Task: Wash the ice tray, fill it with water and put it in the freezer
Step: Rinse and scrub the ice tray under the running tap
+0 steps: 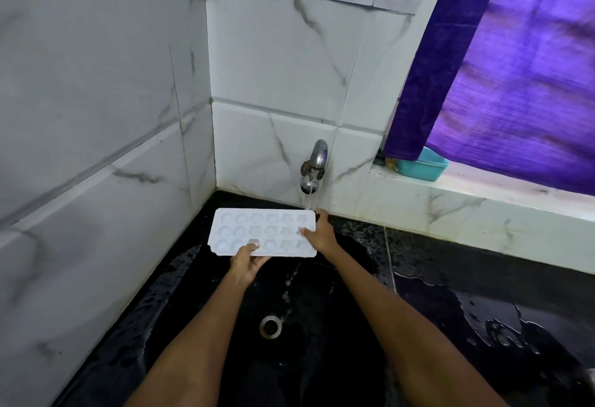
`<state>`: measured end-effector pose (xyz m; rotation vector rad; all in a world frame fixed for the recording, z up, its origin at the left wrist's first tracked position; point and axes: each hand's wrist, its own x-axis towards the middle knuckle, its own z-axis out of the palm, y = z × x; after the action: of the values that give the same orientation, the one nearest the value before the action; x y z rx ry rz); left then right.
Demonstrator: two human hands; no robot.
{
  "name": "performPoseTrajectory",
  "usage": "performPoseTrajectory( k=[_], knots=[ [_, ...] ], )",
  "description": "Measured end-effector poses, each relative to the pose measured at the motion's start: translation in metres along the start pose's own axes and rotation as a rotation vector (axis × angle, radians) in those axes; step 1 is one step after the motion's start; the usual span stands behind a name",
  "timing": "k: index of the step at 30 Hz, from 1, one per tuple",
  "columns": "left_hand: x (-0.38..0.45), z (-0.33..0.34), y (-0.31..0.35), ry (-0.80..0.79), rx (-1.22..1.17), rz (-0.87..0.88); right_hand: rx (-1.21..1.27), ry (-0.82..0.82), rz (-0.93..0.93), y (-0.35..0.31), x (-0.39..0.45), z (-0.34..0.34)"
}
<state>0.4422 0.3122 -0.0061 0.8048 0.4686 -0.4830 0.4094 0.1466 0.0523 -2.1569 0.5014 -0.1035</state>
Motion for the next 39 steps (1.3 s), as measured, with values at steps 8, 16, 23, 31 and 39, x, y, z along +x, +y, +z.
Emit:
performPoseTrajectory(
  k=[8,16,23,31,39],
  knots=[
    [0.014,0.004,-0.026,0.149,0.374,-0.089,0.011,0.161,-0.023,0.004,-0.01,-0.013],
    [0.008,0.069,-0.051,0.185,0.874,0.274,-0.239,0.206,-0.197,-0.006,-0.013,-0.023],
    [0.0,0.113,-0.06,-0.16,0.735,0.307,-0.204,0.203,-0.195,-0.003,-0.009,-0.017],
    [0.047,0.093,-0.056,0.137,0.931,0.171,-0.052,0.269,-0.244,-0.013,0.006,-0.035],
    [0.079,0.008,-0.035,0.298,0.864,0.065,0.047,0.217,-0.023,0.024,0.037,-0.06]
  ],
)
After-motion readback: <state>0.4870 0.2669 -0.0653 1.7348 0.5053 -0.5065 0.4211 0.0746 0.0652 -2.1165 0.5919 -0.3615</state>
